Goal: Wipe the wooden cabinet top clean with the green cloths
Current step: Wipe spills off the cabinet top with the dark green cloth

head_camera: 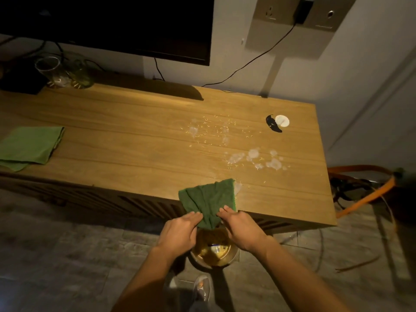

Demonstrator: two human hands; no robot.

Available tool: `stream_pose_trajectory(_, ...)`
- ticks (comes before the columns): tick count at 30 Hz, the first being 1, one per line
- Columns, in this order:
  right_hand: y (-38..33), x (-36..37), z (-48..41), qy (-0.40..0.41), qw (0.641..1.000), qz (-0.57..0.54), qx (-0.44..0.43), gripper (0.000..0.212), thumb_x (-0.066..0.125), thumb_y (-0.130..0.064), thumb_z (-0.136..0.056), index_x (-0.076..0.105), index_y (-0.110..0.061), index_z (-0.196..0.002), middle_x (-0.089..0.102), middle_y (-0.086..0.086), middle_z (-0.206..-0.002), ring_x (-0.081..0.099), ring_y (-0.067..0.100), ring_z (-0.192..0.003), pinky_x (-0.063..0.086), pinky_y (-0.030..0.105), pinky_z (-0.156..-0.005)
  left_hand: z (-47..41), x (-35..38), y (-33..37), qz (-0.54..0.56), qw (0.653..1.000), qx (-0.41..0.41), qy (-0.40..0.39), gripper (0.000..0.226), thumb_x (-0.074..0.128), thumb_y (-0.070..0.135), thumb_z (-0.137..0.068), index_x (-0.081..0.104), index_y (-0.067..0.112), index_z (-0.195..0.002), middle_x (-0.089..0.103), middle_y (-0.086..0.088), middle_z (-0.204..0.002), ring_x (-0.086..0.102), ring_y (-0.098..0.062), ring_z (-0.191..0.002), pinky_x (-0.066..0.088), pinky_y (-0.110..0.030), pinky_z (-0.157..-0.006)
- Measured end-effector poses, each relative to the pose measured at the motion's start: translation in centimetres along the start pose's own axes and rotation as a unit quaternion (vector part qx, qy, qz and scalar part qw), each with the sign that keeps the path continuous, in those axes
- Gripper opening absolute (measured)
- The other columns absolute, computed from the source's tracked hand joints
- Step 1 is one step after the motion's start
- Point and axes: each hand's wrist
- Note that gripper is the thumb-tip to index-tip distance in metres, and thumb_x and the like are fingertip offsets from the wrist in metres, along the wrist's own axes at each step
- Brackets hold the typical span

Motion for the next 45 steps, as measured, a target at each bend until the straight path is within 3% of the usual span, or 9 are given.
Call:
stream_pose_trajectory(5,0.6,0.2,1.5,-0.001,1.000,-0.001,0.012,0.043,0.053,-0.018,-0.093,0.052,-0.020,-0.136,0.056,0.007,-0.142,0.045,0.023,-0.137,0.040,0.038,-0.110,0.3,1.4,1.5,-0.006,0.999,-0.039,-0.033,0.050,0.045,0.025,-0.091,0.048,0.034,-0.140,0.051,0.008,-0.146,0.052,-0.013,-0.130,0.049,-0.035,-0.098)
stream_pose_trajectory(9,0.7,0.8,2.6,-0.025,0.999,0.001,0.044,0.041,0.057,-0.014,-0.090,0.055,-0.023,-0.130,0.060,0.004,-0.128,0.058,0.025,-0.118,0.047,0.039,-0.101,0.7,1.6,1.9,-0.024,0.996,-0.050,-0.076,0.042,0.043,0.027,-0.090,0.050,0.038,-0.130,0.063,0.005,-0.125,0.062,-0.023,-0.109,0.050,-0.038,-0.085)
stream_pose_trajectory(13,1.2,0.8,3.4,0.009,0.995,-0.038,0.088,0.041,0.058,-0.013,-0.091,0.054,-0.026,-0.130,0.062,-0.001,-0.125,0.062,0.021,-0.111,0.049,0.035,-0.097,0.1,0.8,2.2,-0.010,0.993,-0.044,-0.110,0.037,0.040,0.031,-0.091,0.054,0.039,-0.124,0.067,0.002,-0.111,0.061,-0.023,-0.104,0.047,-0.036,-0.078)
stream_pose_trajectory(22,1.9,-1.4,5.2,0.045,0.989,-0.056,0.128,0.038,0.057,-0.021,-0.093,0.055,-0.029,-0.130,0.068,-0.003,-0.117,0.064,0.017,-0.107,0.053,0.035,-0.094,-2.0,-3.3,4.6,-0.039,0.993,-0.034,-0.107,0.043,0.045,0.030,-0.096,0.050,0.039,-0.138,0.065,-0.002,-0.123,0.058,-0.025,-0.113,0.050,-0.042,-0.090)
stream_pose_trajectory(28,1.7,-2.5,5.9,0.045,0.987,-0.044,0.148,0.031,0.046,-0.032,-0.098,0.055,-0.031,-0.128,0.070,0.001,-0.104,0.065,0.023,-0.097,0.055,0.042,-0.084,-2.1,-5.6,6.1,-0.030,0.991,-0.020,-0.126,0.037,0.048,0.027,-0.095,0.058,0.038,-0.129,0.067,-0.003,-0.114,0.061,-0.025,-0.107,0.052,-0.043,-0.087)
stream_pose_trajectory(33,1.7,-4.8,5.8,0.006,0.988,-0.049,0.146,0.024,0.048,-0.029,-0.098,0.063,-0.023,-0.115,0.065,0.006,-0.105,0.062,0.024,-0.095,0.054,0.042,-0.085,-2.2,-7.2,6.7,-0.015,0.988,-0.012,-0.156,0.025,0.052,0.024,-0.094,0.065,0.034,-0.113,0.068,0.001,-0.106,0.061,-0.020,-0.096,0.050,-0.036,-0.081)
stream_pose_trajectory(45,2.1,-6.4,4.6,-0.124,0.981,-0.050,0.139,0.016,0.060,-0.018,-0.092,0.068,-0.022,-0.106,0.066,0.003,-0.104,0.062,0.018,-0.093,0.054,0.035,-0.084,-2.4,-7.5,5.3,0.025,0.978,-0.004,-0.208,0.028,0.052,0.022,-0.095,0.068,0.029,-0.116,0.067,0.000,-0.108,0.061,-0.017,-0.094,0.054,-0.040,-0.087)
Point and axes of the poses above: each hand's wrist, its own z-axis away from the middle knuckle, its own x-axis out of the palm, y = z × x
